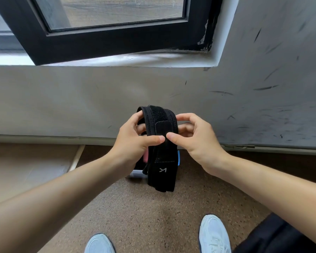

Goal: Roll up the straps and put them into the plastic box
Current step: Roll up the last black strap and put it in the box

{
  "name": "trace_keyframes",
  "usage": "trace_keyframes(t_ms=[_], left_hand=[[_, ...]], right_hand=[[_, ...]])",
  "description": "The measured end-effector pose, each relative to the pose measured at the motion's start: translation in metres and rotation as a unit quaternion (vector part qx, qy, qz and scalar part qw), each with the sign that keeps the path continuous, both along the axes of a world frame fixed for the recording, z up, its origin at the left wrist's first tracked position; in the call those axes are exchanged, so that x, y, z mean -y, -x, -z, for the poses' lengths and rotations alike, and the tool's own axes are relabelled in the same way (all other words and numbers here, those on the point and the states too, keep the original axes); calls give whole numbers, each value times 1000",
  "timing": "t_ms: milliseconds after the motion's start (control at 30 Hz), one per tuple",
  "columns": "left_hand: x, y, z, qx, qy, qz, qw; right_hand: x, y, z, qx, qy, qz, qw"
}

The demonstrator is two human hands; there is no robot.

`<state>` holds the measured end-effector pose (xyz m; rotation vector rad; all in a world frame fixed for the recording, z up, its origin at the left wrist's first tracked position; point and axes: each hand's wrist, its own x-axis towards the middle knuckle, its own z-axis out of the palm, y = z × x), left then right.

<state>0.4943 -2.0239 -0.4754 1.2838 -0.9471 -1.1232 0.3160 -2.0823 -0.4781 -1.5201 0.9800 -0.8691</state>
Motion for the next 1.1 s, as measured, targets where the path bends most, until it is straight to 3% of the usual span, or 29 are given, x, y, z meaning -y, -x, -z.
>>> trace_keyframes(t_ms=[133,333,567,833,1100], left_hand=[[0,2,3,45,12,-22,999],[0,10,2,22,-3,-60,998],[-1,13,2,41,-5,-66,997],[-5,8,-6,6,-10,-66,998],[-16,4,-4,98,9,-40,994]], right_hand=[[-2,-2,-2,9,3,27,1000],[-5,-7,0,18,8,37,999],[-8,-7,0,-3,77,45,996],[-8,-3,0,10,104,-51,993],[-6,-2,-2,9,77,-17,997]])
